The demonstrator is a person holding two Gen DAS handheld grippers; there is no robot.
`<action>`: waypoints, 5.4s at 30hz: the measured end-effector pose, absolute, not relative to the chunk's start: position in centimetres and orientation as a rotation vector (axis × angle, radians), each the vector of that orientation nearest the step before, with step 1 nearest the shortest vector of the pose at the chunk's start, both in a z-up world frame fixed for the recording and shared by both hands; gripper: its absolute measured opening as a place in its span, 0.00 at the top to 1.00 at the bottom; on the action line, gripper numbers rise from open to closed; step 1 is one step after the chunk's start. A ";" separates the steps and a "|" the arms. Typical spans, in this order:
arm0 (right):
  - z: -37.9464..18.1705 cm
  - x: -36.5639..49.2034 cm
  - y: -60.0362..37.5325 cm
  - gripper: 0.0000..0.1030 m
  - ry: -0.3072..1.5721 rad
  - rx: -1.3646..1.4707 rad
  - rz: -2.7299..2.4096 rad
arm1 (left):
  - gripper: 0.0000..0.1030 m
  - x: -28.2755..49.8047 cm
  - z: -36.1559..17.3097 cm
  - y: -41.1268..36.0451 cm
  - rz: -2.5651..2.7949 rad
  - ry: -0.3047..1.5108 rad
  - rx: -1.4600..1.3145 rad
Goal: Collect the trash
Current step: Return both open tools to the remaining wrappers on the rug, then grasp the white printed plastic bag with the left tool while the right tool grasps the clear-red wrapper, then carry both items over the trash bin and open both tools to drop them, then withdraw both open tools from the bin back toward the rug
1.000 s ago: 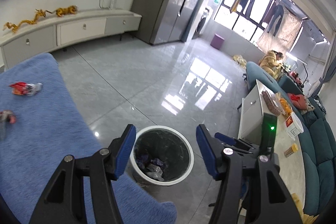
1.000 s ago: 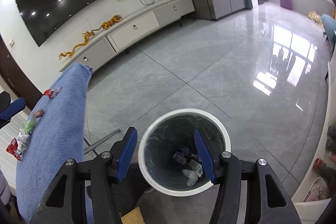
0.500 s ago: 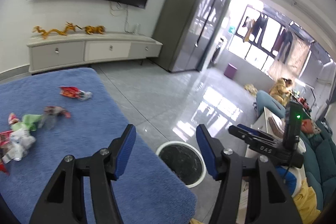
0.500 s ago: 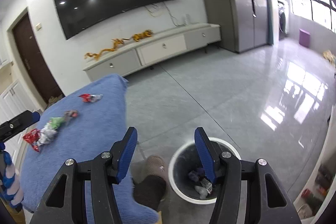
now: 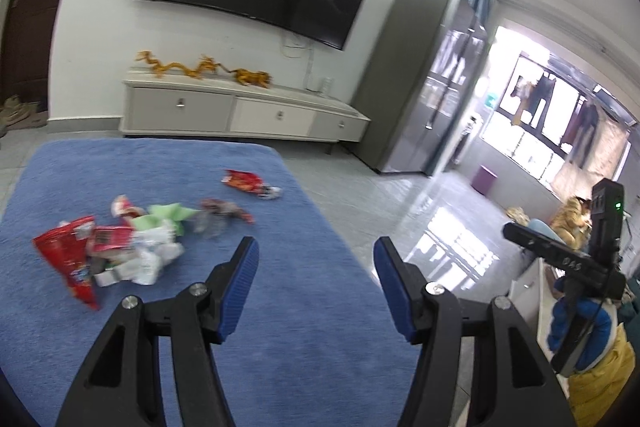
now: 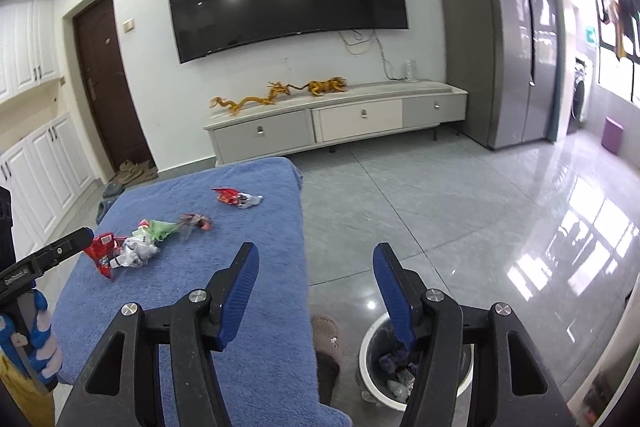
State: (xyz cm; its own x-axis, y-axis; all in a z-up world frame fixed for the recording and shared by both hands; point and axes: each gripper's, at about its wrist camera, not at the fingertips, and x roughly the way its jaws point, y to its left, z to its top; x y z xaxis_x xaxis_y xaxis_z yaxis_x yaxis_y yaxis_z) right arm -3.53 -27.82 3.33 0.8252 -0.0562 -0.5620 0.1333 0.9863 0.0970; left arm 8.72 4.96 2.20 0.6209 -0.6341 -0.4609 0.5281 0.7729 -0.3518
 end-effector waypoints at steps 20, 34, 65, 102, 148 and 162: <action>-4.0 13.8 -18.0 0.43 0.788 0.015 0.203 | 0.43 18.3 -7.0 10.8 -0.474 0.739 -0.141; -10.4 24.8 -14.0 0.43 0.860 0.046 0.355 | 0.43 21.0 -10.4 9.3 -0.454 0.793 -0.118; -6.1 13.1 -16.3 0.89 0.788 0.053 0.411 | 0.73 11.7 -5.8 8.9 -0.493 0.720 -0.095; -1.1 -7.3 -37.5 0.89 0.520 0.253 -0.063 | 0.76 4.5 4.1 -12.3 -0.829 0.599 0.094; -15.2 -10.0 -49.7 0.55 0.776 0.574 -0.328 | 0.39 4.0 -5.6 -31.0 -0.958 0.845 0.255; -8.5 -11.4 -46.2 0.40 0.664 0.465 -0.352 | 0.38 2.7 -2.0 -23.9 -0.803 0.692 0.231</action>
State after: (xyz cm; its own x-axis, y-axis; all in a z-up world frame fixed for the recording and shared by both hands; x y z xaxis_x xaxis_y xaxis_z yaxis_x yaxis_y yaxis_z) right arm -11.40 -46.19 -8.51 0.7354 -0.1629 -0.6578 0.4522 0.8409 0.2973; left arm 2.70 -23.94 -2.04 0.4910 -0.5824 -0.6479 0.7272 0.6835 -0.0633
